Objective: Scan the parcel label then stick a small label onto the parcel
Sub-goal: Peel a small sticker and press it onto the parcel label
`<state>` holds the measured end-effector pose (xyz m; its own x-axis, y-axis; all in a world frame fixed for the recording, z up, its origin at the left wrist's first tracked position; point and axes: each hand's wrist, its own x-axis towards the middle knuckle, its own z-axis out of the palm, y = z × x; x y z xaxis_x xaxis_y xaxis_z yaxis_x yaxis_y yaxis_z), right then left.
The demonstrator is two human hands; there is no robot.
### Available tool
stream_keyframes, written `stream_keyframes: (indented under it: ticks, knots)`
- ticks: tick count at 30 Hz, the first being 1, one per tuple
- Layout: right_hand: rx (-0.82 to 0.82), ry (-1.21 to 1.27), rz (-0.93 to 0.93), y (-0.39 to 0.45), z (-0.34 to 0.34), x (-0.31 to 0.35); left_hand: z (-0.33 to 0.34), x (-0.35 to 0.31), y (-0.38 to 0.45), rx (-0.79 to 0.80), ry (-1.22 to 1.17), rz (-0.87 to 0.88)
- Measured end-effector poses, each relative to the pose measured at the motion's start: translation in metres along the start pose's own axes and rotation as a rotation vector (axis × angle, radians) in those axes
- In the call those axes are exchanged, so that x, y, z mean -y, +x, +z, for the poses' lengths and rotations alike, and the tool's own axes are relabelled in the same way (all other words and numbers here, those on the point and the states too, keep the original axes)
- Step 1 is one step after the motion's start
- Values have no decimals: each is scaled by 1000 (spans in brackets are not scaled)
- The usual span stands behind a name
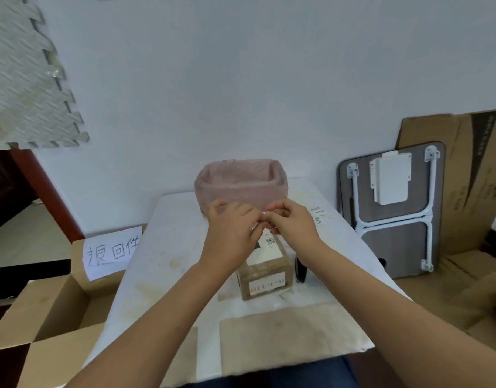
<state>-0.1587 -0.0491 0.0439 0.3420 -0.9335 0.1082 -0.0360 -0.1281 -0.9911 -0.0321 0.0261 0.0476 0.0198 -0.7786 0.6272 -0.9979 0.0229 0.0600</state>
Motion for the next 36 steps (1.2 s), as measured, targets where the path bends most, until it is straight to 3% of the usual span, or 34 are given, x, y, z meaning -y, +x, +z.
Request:
stream_keyframes:
  ticks: [7,21,30,36]
  knots:
    - [-16,-213,-73,-12,-12,-14,-1,-3,-12,10,-358,-316]
    - [78,-327,-107,3,-8,-26,23,12,-13,177,-748,-764]
    - [152,-509,-91,26,-3,-36,53,20,-5,235,-643,-898]
    - [158,-614,-157,32,3,-46,66,24,-1,219,-539,-824]
